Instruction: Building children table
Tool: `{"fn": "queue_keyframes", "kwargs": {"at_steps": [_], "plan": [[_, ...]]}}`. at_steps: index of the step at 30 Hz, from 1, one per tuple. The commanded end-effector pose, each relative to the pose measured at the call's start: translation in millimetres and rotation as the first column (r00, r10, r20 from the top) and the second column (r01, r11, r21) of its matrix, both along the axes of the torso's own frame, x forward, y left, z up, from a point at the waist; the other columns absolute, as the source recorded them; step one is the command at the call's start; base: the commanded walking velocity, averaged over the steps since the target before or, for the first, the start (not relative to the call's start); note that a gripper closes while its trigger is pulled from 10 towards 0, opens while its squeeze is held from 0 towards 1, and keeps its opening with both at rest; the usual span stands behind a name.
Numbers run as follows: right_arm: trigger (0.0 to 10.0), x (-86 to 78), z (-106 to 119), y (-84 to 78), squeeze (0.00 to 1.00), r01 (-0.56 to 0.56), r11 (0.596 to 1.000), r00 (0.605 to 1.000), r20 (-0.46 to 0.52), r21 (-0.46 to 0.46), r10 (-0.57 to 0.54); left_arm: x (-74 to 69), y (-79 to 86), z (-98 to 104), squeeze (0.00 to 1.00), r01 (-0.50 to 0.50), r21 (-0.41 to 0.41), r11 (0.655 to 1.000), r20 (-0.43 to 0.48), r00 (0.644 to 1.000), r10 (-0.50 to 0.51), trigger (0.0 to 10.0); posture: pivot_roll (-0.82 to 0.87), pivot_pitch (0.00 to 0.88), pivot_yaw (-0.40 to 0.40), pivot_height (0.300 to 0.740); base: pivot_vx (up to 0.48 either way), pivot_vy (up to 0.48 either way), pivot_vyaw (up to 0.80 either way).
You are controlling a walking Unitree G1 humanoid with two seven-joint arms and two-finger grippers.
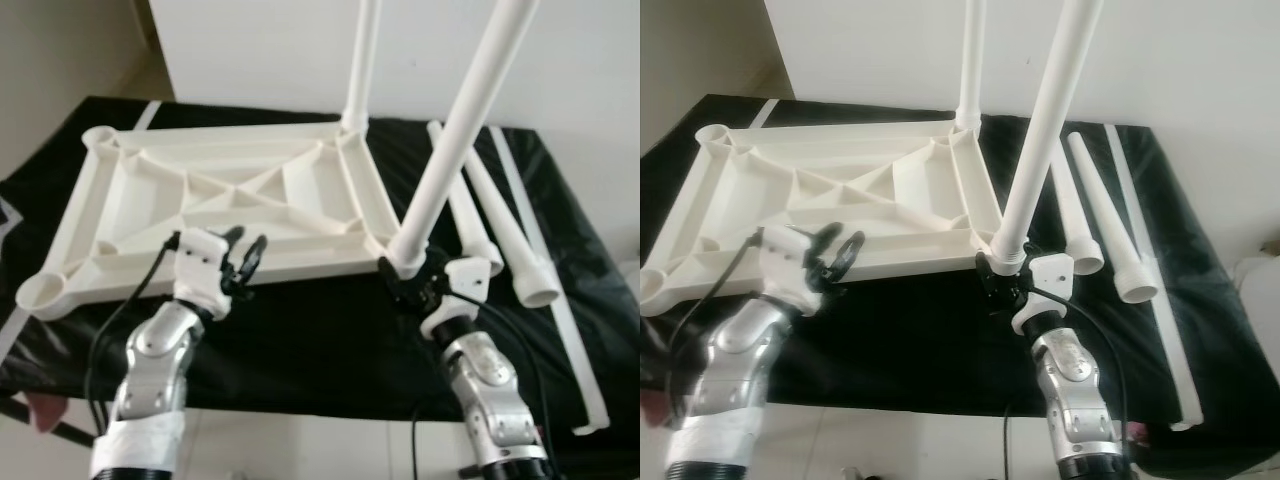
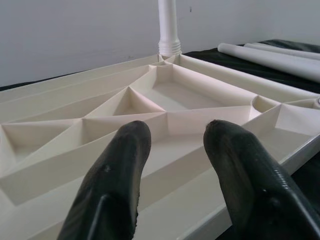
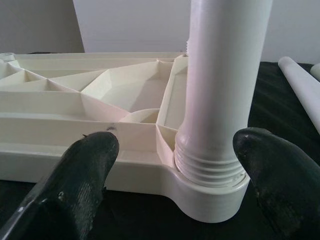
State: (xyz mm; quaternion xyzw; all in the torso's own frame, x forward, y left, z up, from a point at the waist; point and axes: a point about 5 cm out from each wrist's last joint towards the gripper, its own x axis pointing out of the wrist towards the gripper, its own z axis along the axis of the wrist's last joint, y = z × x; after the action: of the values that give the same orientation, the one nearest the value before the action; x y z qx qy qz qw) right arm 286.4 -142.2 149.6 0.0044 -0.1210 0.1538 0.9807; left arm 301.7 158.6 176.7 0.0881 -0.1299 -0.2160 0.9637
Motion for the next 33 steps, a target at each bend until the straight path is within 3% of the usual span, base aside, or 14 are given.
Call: {"fn": "queue_keyframes", "kwargs": {"at_steps": [1, 15, 16, 22, 24, 27, 30, 31, 32, 33], "plan": [[10.0, -0.7, 0.0, -1.8, 0.00, -0.003, 1.000, 1.000, -0.003, -0.007, 0.003, 2.0, 0.5, -0.2, 1.00, -0.058, -0.007, 0.998, -0.003, 0.998, 0.058, 10.0, -0.03, 0.141, -0.024, 0.740, 0.000, 0.000, 0.00], [10.0, -3.7, -1.0, -1.7, 0.00, -0.025, 0.999, 1.000, -0.002, -0.025, 0.025, 1.3, 2.3, -3.4, 1.00, -0.059, 0.020, 0.998, -0.007, 0.998, 0.059, 10.0, -0.04, 0.139, -0.029, 0.740, 0.000, 0.000, 0.00], [10.0, -4.0, -2.0, -3.3, 0.00, -0.029, 0.999, 1.000, -0.008, -0.031, 0.029, -0.1, 0.6, -5.2, 1.00, -0.047, 0.093, 0.995, 0.014, 0.999, 0.046, 10.0, -0.04, 0.139, -0.034, 0.740, 0.000, 0.000, 0.00], [10.0, -4.6, -3.7, -5.4, 0.00, -0.036, 0.998, 0.999, -0.012, -0.053, 0.035, -2.4, -1.2, -7.3, 1.00, -0.037, 0.186, 0.982, 0.052, 0.998, 0.028, 10.0, -0.04, 0.147, -0.034, 0.740, 0.000, 0.000, 0.00], [10.0, -4.7, -4.1, -6.6, 0.00, -0.032, 0.998, 0.999, -0.012, -0.060, 0.032, -3.3, -0.6, -8.9, 1.00, -0.040, 0.186, 0.982, 0.051, 0.998, 0.031, 10.0, -0.04, 0.149, -0.031, 0.740, 0.000, 0.000, 0.00], [10.0, -5.1, -3.7, -7.1, 0.00, -0.023, 0.998, 1.000, -0.009, -0.055, 0.022, -2.0, 2.5, -5.6, 1.00, -0.062, 0.076, 0.995, 0.023, 0.998, 0.060, 10.0, -0.04, 0.148, -0.029, 0.740, 0.000, 0.000, 0.00], [10.0, -5.3, -3.7, -7.0, 0.00, -0.021, 0.998, 1.000, -0.009, -0.053, 0.021, -1.3, 2.8, -4.4, 1.00, -0.070, 0.061, 0.996, 0.016, 0.997, 0.069, 10.0, -0.04, 0.148, -0.029, 0.740, 0.000, 0.000, 0.00], [10.0, -5.4, -3.8, -6.3, 0.00, -0.022, 0.998, 1.000, -0.009, -0.052, 0.021, -0.2, 2.9, -4.0, 0.23, -0.083, 0.055, 0.995, 0.011, 0.996, 0.083, 10.0, -0.04, 0.146, -0.027, 0.740, 0.000, 0.000, 0.00], [10.0, -5.5, -3.8, -5.6, 0.00, -0.022, 0.998, 1.000, -0.008, -0.051, 0.021, 0.6, 2.7, -4.2, 0.00, -0.088, 0.049, 0.995, 0.001, 0.996, 0.088, 10.0, -0.04, 0.145, -0.026, 0.740, 0.000, 0.000, 0.00], [10.0, -5.7, -3.9, -5.1, 0.00, -0.022, 0.999, 1.000, -0.008, -0.050, 0.022, 0.9, 2.1, -4.1, 0.00, -0.081, 0.026, 0.996, -0.007, 0.997, 0.081, 10.0, -0.04, 0.145, -0.027, 0.740, 0.000, 0.000, 0.00]]}}
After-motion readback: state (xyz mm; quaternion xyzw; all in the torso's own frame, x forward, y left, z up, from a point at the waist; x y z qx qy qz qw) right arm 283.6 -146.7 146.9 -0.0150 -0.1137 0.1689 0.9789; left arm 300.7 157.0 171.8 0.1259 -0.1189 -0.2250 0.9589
